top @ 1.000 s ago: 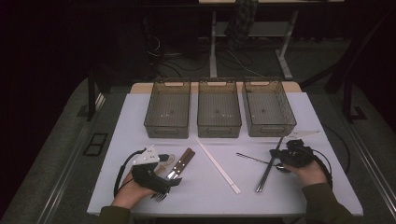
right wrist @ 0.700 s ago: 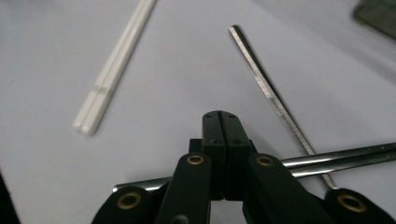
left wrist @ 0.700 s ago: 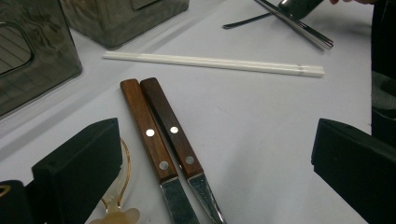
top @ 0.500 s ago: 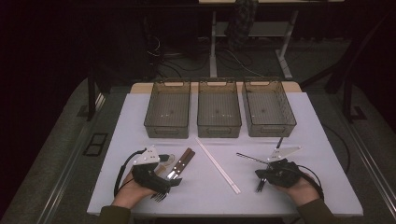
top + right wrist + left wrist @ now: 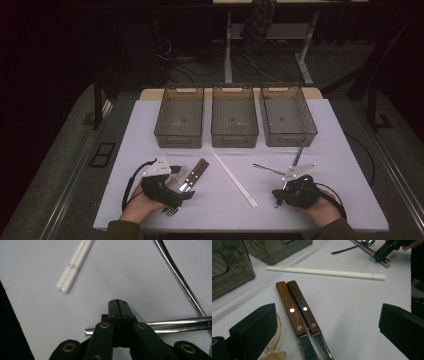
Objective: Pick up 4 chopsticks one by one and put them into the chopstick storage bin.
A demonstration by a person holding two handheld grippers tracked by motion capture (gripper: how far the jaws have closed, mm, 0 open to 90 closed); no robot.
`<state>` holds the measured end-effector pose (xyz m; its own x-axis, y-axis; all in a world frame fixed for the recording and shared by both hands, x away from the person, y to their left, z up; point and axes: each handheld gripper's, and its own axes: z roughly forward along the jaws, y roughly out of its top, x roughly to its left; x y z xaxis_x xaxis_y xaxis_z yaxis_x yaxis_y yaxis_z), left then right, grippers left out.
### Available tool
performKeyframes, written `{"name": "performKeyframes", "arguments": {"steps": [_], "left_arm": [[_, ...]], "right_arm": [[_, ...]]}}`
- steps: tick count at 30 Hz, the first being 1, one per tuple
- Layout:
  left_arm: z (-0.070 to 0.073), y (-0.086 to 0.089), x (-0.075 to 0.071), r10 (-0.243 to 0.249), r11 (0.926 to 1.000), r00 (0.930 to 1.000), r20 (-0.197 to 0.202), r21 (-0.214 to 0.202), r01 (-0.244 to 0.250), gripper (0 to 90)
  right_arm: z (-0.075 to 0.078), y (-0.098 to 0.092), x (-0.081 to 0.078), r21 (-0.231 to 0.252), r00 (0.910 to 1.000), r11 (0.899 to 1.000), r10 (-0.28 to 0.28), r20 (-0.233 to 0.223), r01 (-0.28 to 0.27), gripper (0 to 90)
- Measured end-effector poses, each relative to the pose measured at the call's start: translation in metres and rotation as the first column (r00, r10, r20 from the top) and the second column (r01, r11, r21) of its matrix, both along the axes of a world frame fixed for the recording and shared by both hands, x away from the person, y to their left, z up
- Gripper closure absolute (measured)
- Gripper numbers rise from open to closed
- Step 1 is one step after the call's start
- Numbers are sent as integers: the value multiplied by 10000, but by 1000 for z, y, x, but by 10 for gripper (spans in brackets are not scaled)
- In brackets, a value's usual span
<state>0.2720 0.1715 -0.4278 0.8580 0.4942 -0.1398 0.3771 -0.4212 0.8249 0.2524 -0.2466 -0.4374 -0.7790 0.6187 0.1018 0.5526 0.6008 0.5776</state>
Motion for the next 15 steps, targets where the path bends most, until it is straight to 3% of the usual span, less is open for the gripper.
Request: {"name": "performKeyframes", "arguments": {"steps": [15], "left_arm": [[0, 0, 0, -9, 10000, 10000, -4, -7, 9, 5]], "right_arm": [[-1, -10, -10, -1, 9999, 10000, -63, -121, 63, 896]]}}
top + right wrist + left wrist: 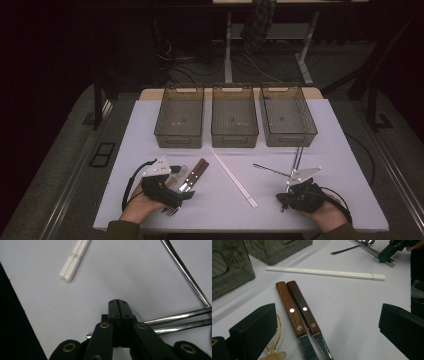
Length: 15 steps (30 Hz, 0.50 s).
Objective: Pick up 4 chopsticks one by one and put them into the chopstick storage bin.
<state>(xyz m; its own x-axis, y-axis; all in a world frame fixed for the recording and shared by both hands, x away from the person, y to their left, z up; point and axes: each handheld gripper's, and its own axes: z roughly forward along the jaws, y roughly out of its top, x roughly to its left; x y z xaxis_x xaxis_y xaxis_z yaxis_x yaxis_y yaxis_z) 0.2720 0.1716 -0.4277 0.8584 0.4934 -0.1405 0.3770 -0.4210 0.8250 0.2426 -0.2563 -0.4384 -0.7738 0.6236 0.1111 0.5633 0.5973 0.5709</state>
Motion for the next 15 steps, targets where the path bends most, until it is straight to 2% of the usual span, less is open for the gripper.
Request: {"name": "performKeyframes", "arguments": {"steps": [15], "left_arm": [[0, -1, 0, -39, 10000, 10000, -30, 6, 39, 5]], "right_arm": [[1, -6, -8, -79, 9999, 10000, 20, -134, -21, 896]]}}
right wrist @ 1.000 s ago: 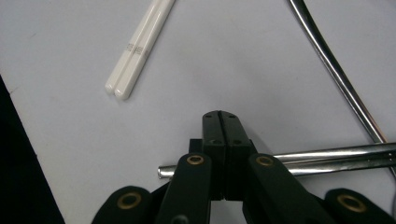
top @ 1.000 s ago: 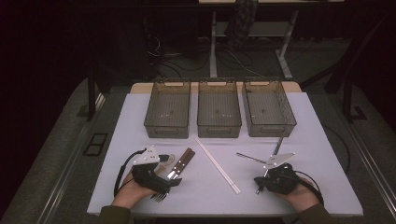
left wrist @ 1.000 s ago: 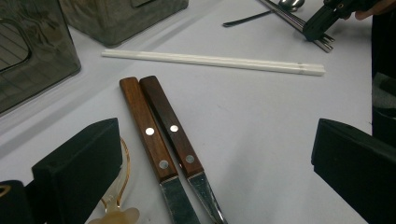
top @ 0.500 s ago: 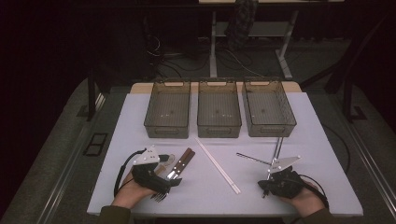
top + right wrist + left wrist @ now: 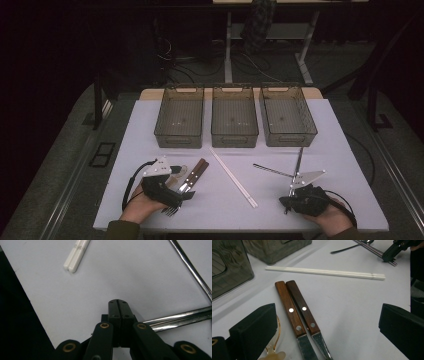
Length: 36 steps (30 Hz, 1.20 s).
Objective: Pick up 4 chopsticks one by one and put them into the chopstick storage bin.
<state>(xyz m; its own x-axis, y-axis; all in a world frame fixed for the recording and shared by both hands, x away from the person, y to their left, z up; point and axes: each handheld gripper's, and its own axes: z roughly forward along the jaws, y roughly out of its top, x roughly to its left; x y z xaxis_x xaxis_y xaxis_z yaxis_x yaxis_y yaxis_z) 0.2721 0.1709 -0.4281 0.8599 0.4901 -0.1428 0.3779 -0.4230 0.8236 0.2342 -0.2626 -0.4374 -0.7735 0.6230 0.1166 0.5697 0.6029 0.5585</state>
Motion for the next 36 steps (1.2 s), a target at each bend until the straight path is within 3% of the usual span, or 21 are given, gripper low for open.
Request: {"name": "performKeyframes", "arguments": {"steps": [29, 36], "left_arm": [[-1, -1, 1, -31, 10000, 10000, -43, -18, 31, 5], [-1, -2, 1, -52, 10000, 10000, -47, 26, 52, 5]], "right_arm": [[3, -18, -5, -507, 9989, 9976, -463, 0, 462, 896], [7, -24, -4, -63, 9977, 9980, -634, 245, 635, 895]]}}
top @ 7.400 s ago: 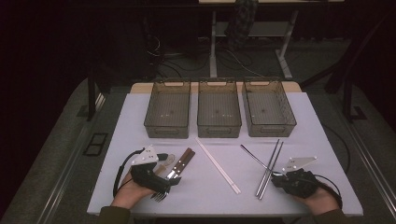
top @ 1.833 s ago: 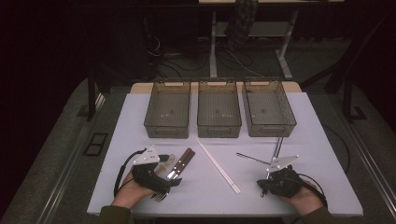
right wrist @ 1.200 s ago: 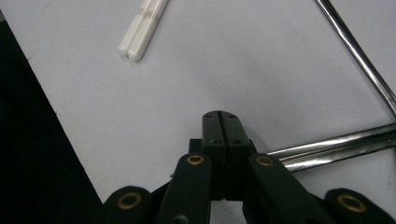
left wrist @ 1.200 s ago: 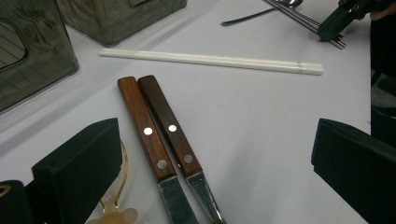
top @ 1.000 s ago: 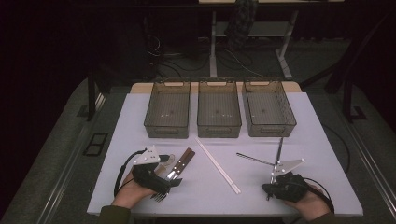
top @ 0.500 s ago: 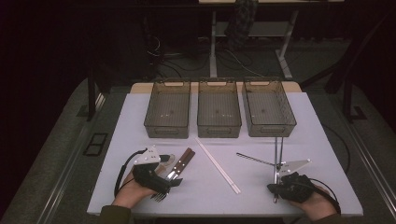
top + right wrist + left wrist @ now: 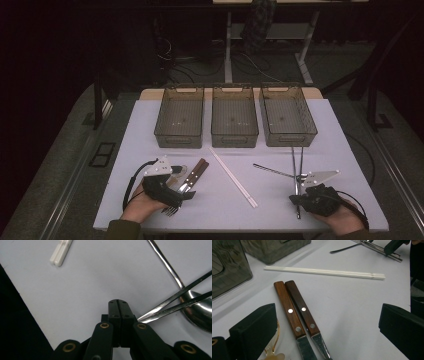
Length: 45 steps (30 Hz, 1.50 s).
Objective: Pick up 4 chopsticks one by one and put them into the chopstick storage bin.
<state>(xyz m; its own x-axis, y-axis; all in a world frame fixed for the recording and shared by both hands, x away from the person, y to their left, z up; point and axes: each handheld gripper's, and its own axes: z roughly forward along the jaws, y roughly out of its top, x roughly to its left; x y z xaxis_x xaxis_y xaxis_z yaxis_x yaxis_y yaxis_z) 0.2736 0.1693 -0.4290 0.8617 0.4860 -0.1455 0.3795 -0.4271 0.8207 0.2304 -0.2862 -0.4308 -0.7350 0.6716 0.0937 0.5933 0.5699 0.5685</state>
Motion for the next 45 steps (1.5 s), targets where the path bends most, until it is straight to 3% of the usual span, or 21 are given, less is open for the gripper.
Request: {"name": "performKeyframes", "arguments": {"steps": [6, 11, 15, 21, 24, 25, 27, 30, 36, 40, 45], "left_arm": [[0, 0, 0, 4, 10000, 10000, -2, -14, -4, 5], [0, 0, 0, -12, 10000, 10000, -4, 14, 12, 5], [0, 0, 1, -2, 10000, 10000, -20, 11, 2, 6], [0, 0, 1, -9, 10000, 10000, -23, 9, 9, 5], [-1, 1, 1, -3, 10000, 10000, -37, -1, 3, 5], [-1, 1, 1, -12, 10000, 10000, -37, 7, 12, 5], [-1, 1, 1, -14, 10000, 10000, -48, 22, 14, 5], [-1, 0, 1, -24, 10000, 10000, -58, 9, 24, 6], [-2, 0, 1, -56, 10000, 10000, -61, 54, 56, 6], [-1, 0, 1, -59, 10000, 10000, -56, 65, 59, 5], [-1, 0, 1, -48, 10000, 10000, -45, 33, 48, 5]], "right_arm": [[2, -3, 5, 390, 9997, 9990, -228, 94, 224, 879], [14, -15, 24, 786, 9901, 9895, -1261, 621, 1211, 774], [15, -27, 51, 553, 9684, 9721, -2323, 903, 2280, 734], [6, -43, 96, 499, 9154, 9193, -3934, 859, 3904, 718], [1, -44, 108, 415, 9068, 9100, -4146, 767, 4126, 718], [-4, -44, 117, 199, 8985, 9022, -4310, 836, 4309, 718], [-7, -44, 122, 120, 8908, 8947, -4458, 876, 4465, 719], [-11, -44, 129, 9, 8848, 8880, -4582, 843, 4598, 730], [-13, -43, 130, 78, 8851, 8873, -4607, 660, 4612, 780], [-12, -41, 127, 99, 8881, 8899, -4558, 590, 4560, 792], [-11, -36, 123, 27, 8991, 9005, -4343, 540, 4348, 793]]}}
